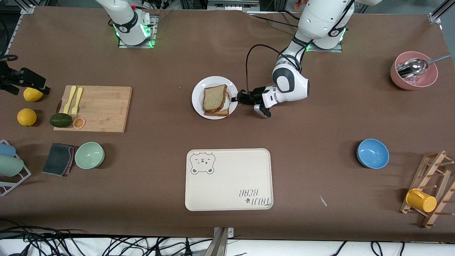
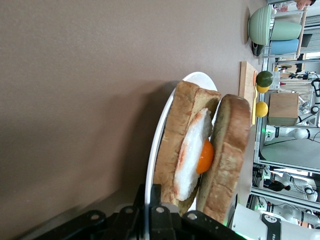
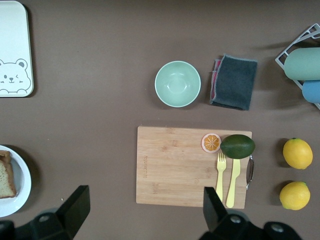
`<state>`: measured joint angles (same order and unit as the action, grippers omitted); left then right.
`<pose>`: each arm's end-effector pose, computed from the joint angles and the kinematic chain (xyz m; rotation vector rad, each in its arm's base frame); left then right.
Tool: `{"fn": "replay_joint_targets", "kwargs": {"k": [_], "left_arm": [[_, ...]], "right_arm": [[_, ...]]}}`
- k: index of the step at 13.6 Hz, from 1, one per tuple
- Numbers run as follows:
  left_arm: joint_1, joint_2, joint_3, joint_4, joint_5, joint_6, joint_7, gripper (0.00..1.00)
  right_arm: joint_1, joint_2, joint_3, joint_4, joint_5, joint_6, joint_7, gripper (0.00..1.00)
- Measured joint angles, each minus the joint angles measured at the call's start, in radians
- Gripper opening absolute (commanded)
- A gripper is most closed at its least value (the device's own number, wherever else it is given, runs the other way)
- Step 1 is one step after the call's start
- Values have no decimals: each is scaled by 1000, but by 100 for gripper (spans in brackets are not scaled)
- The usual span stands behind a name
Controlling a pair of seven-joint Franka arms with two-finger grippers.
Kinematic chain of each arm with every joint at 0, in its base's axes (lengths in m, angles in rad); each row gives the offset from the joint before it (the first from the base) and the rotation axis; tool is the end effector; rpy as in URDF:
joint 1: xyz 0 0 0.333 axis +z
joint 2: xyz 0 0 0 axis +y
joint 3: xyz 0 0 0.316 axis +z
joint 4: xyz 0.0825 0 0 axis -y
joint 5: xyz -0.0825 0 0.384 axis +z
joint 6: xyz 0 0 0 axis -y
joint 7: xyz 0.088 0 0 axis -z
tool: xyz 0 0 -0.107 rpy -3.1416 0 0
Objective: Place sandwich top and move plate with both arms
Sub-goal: 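Close the left gripper on the plate rim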
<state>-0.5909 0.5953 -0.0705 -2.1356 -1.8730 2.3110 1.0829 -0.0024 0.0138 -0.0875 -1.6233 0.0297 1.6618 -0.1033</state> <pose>0.4093 -0.3454 0.1074 2.0971 -0.0286 -0.0717 0.5641 -0.0476 0.6000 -3.1154 -0.0173 -0.0426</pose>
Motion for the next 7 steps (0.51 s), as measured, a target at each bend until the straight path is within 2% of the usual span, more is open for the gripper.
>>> {"fn": "replay_joint_targets", "kwargs": {"k": [7], "left_arm": [[8, 0, 4, 7, 0, 3, 1, 0]], "right_arm": [[0, 0, 0, 0, 0, 0, 0, 100]]}}
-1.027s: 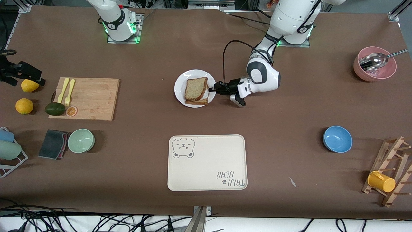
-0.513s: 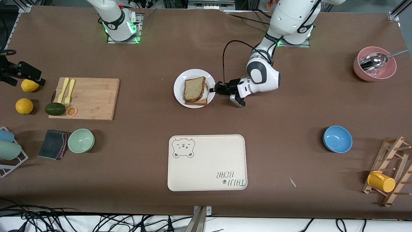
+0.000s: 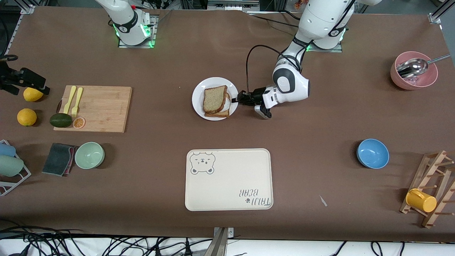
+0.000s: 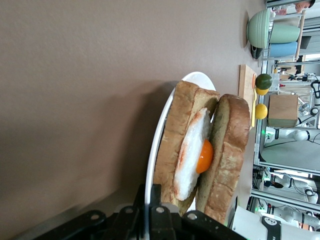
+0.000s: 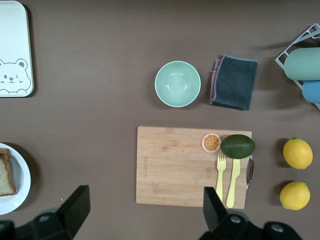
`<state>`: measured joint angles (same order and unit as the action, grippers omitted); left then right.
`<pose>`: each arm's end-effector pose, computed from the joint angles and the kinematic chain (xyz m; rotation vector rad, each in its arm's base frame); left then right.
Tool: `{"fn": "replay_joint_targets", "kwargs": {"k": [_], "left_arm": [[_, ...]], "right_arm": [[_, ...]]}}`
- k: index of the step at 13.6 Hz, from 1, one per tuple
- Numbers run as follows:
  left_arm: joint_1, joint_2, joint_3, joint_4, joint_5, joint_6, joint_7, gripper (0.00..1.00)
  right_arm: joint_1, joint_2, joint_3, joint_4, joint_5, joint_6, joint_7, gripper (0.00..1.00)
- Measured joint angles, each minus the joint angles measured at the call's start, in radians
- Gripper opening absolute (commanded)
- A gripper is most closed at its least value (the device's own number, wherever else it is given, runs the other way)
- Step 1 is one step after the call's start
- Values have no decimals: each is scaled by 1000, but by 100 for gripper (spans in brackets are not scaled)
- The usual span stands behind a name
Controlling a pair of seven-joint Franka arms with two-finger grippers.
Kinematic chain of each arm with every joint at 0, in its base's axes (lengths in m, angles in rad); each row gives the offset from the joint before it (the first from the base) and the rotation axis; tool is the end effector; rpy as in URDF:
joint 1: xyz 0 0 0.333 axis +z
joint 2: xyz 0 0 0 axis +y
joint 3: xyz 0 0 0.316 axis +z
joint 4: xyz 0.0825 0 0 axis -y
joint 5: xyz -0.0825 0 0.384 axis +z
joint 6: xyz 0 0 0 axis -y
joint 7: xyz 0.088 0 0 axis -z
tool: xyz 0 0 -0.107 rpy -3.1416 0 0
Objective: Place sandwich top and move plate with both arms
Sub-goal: 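Close the left gripper on the plate rim, then slide the plate with the left gripper onto the white bear tray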
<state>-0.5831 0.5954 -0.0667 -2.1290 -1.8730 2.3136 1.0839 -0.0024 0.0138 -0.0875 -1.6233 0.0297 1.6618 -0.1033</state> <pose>0.4158 -0.3419 0.1090 2.0975 -0.0211 -0.0563 0.5641 -0.0476 0.6000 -3.1154 -0.0173 -0.0426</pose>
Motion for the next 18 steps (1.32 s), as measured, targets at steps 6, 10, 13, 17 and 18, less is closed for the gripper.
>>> {"fn": "replay_joint_targets", "kwargs": {"k": [6, 10, 13, 17, 18], "left_arm": [[43, 0, 5, 11, 0, 4, 2, 0], [86, -1, 7, 38, 0, 5, 2, 0], [123, -1, 8, 61, 0, 5, 2, 0], [155, -2, 13, 98, 0, 5, 1, 0], [164, -2, 15, 111, 0, 5, -3, 0]], "right_arm": [[0, 0, 0, 0, 0, 0, 0, 100], [0, 0, 0, 0, 0, 0, 0, 100], [0, 0, 0, 0, 0, 0, 0, 100], [0, 0, 0, 0, 0, 0, 0, 100], [0, 0, 0, 0, 0, 0, 0, 100]]}}
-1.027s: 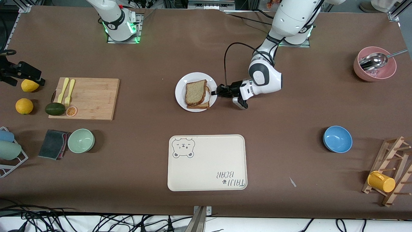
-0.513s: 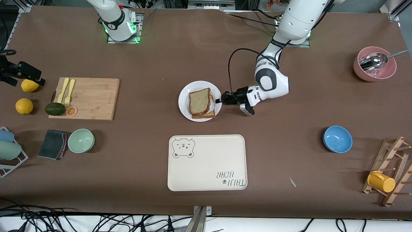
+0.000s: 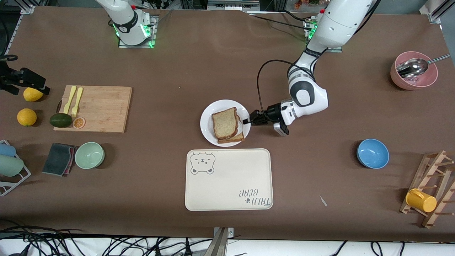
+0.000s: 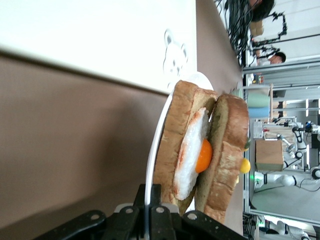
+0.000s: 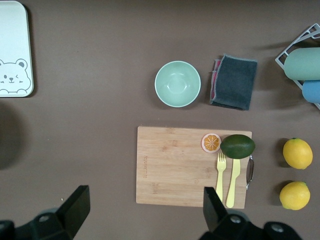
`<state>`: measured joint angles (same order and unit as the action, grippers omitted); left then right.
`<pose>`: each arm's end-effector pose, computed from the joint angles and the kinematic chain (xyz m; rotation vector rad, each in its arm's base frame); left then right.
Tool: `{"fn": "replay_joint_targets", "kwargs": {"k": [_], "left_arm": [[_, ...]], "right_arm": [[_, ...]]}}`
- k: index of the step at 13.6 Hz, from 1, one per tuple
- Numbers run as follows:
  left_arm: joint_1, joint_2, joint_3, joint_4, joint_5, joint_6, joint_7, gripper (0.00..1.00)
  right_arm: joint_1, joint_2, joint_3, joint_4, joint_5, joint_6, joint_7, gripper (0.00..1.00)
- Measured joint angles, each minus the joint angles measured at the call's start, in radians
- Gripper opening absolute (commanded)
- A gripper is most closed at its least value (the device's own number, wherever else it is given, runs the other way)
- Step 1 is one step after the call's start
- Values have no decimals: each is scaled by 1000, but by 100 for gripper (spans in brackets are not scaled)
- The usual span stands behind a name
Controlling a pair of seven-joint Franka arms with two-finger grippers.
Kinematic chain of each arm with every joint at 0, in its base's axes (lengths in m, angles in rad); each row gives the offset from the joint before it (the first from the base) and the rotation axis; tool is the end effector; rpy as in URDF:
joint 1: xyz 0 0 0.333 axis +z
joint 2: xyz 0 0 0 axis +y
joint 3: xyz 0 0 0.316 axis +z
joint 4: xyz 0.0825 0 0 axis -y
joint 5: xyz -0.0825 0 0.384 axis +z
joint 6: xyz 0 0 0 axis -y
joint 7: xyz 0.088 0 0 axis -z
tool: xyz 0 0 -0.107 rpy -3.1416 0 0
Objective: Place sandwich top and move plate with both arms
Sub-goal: 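Slide the plate with the left gripper onto the white bear tray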
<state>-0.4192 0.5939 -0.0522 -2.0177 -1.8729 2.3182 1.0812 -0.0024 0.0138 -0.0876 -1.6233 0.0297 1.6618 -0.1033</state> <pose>0.5130 -0.2818 0.1444 2.0441 0.1085 0.1563 0.5641 -0.0476 0.6000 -3.1154 -0.0171 -0.0427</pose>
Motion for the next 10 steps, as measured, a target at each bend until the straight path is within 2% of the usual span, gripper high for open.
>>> {"fn": "replay_joint_targets", "kwargs": {"k": [5, 10], "left_arm": [[34, 17, 35, 115, 104, 3, -161, 0], [53, 138, 57, 262, 115, 6, -216, 0]], "right_arm": [[0, 0, 0, 0, 0, 0, 0, 100], [0, 0, 0, 0, 0, 0, 0, 100]]}}
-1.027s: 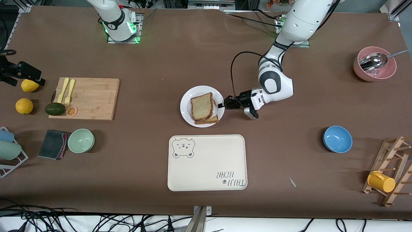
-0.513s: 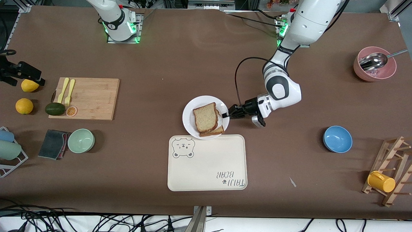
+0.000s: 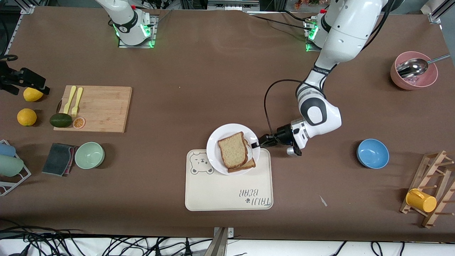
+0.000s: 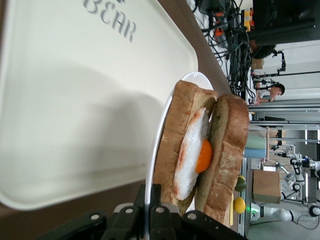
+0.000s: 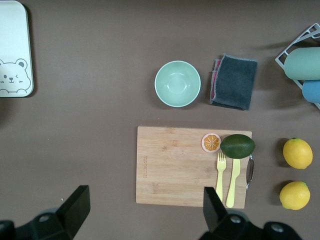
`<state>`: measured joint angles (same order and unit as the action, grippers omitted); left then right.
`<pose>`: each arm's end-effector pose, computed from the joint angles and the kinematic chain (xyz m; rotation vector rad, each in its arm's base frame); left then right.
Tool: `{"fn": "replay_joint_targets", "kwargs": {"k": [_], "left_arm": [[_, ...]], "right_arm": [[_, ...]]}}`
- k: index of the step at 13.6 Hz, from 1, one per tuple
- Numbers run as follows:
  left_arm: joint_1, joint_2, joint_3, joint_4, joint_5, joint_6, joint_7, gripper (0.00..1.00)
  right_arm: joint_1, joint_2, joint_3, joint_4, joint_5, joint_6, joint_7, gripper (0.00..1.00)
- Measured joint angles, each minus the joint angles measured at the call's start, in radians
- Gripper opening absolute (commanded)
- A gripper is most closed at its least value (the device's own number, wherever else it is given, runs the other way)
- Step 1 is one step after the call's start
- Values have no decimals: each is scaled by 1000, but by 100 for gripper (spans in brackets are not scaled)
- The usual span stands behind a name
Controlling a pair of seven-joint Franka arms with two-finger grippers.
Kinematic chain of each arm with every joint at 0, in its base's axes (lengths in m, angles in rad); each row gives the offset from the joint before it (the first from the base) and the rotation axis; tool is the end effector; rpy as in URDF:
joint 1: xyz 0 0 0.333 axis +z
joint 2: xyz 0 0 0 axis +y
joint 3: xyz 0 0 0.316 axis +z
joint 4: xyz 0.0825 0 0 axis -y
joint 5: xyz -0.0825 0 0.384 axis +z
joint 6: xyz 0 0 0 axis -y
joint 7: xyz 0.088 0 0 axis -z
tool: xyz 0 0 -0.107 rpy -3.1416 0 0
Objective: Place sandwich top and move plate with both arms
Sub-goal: 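Slide the plate with the left gripper onto the white bear tray, then open the left gripper to release the plate rim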
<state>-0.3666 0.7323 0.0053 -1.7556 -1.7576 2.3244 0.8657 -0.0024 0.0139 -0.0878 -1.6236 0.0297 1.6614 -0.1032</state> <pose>0.6090 -0.2491 0.1511 2.0439 0.2398 0.1896 0.5640 -0.0477 0.5997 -3.1153 -0.0167 -0.0414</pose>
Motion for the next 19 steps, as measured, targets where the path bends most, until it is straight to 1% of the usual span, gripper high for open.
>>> {"fn": "replay_joint_targets", "kwargs": {"k": [1, 4, 7, 11, 13, 16, 19], "left_arm": [[0, 28, 12, 35, 8, 0, -20, 0], [0, 96, 41, 146, 85, 0, -138, 0], [0, 166, 67, 249, 98, 1, -202, 0], [-6, 210, 69, 293, 98, 37, -219, 0], [-7, 220, 69, 313, 98, 44, -243, 0], [-15, 238, 68, 345, 98, 88, -273, 0], [-34, 243, 65, 357, 98, 128, -285, 0]], "right_arm": [[0, 0, 0, 0, 0, 0, 0, 100], [0, 0, 0, 0, 0, 0, 0, 100], [0, 0, 0, 0, 0, 0, 0, 100], [0, 0, 0, 0, 0, 0, 0, 100], [0, 0, 0, 0, 0, 0, 0, 100], [0, 0, 0, 0, 0, 0, 0, 100], [0, 0, 0, 0, 0, 0, 0, 100]]}}
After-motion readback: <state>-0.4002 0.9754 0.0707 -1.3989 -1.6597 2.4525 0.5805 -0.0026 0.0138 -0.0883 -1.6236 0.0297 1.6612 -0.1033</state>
